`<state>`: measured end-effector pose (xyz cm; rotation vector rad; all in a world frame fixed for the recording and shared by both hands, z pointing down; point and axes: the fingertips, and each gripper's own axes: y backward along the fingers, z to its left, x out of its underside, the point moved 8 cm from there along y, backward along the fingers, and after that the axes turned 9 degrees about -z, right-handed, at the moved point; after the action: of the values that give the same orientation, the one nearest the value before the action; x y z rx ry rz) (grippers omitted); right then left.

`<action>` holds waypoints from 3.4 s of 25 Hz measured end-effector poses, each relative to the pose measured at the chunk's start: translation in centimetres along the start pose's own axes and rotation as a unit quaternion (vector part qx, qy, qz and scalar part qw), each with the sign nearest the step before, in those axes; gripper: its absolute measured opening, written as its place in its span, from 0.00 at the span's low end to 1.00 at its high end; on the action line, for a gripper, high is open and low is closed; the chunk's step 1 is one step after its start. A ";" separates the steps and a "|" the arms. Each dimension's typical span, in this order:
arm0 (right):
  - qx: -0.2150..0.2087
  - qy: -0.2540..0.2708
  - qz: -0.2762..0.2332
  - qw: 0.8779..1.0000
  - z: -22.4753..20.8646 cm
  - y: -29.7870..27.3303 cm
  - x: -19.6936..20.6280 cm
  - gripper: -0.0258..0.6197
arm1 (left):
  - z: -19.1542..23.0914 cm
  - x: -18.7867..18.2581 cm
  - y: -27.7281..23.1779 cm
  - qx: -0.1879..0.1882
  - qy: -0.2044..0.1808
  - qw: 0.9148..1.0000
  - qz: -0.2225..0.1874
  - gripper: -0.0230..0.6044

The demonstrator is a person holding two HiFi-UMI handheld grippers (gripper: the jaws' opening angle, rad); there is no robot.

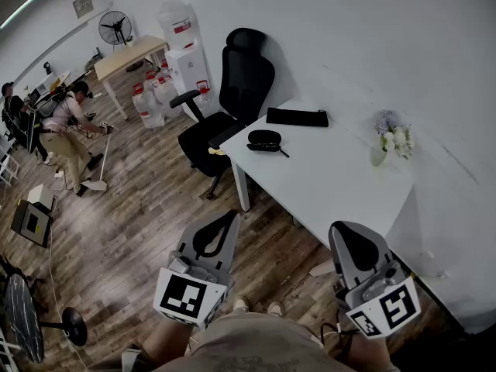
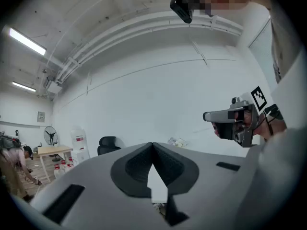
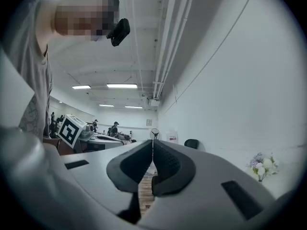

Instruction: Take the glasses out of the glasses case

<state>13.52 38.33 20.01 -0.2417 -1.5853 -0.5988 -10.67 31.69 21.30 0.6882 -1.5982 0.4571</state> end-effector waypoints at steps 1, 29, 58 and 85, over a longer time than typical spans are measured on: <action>0.002 0.000 0.000 1.000 -0.3 0.1 0.1 0.09 | -0.1 0.1 -0.2 -0.001 -0.001 1.000 0.000 0.06; -0.036 0.016 0.036 0.999 -5.3 1.1 4.6 0.37 | -2.7 2.2 -3.8 -0.040 -0.021 0.999 -0.008 0.06; -0.017 0.000 0.198 0.980 -16.2 -29.6 18.8 0.35 | 23.4 15.6 -24.0 0.016 0.037 0.994 0.102 0.06; -0.099 0.010 0.413 0.906 -24.5 -41.1 37.9 0.34 | 28.6 30.3 -33.5 0.041 0.131 0.956 0.258 0.06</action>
<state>9.80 -16.11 47.43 -0.9962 -1.2401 -0.0868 -11.15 -16.88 43.72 0.2447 -1.4990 0.9610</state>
